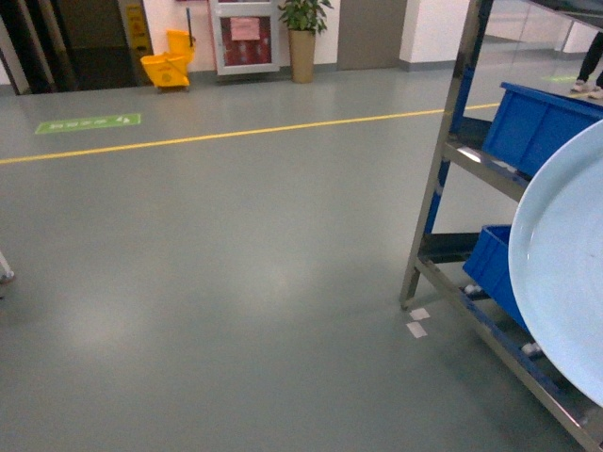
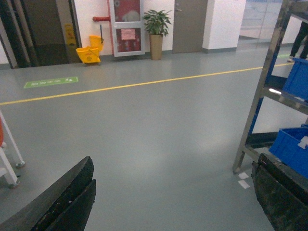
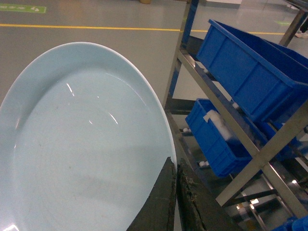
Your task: Place blue tray on left shelf second layer neatly
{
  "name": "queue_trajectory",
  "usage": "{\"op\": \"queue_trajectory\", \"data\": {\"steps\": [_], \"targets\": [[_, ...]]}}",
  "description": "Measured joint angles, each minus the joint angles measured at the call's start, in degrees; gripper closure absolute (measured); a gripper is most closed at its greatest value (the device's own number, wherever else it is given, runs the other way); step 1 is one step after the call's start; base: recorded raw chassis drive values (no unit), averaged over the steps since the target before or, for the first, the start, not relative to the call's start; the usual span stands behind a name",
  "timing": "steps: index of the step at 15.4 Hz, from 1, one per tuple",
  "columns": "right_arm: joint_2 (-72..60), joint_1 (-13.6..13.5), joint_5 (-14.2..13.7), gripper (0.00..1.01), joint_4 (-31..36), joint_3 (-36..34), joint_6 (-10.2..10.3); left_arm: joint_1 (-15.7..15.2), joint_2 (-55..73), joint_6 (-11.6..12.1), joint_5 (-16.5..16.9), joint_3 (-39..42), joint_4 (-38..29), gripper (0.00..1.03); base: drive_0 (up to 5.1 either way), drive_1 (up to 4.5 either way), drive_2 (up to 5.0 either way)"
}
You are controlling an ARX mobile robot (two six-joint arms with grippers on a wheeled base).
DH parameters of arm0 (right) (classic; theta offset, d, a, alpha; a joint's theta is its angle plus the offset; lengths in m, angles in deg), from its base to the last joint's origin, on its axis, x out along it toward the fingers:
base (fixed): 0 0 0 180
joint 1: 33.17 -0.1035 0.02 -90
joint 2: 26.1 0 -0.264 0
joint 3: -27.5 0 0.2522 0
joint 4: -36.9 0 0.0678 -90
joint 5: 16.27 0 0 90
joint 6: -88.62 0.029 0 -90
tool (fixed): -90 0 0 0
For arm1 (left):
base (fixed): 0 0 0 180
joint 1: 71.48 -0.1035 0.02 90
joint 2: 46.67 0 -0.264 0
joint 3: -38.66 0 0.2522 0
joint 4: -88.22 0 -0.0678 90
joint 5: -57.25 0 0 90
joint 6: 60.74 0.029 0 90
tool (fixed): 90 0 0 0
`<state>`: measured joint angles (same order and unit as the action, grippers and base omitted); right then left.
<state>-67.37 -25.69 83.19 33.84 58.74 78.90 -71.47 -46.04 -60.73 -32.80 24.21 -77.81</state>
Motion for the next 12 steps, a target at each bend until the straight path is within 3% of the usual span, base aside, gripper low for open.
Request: {"op": "queue_trajectory", "data": {"steps": [12], "targets": [[0.02, 0.0, 0.02, 0.99, 0.0, 0.0, 0.0, 0.0, 0.0, 0.0, 0.0, 0.0, 0.0, 0.05, -1.7, -1.67, -1.7]]}}
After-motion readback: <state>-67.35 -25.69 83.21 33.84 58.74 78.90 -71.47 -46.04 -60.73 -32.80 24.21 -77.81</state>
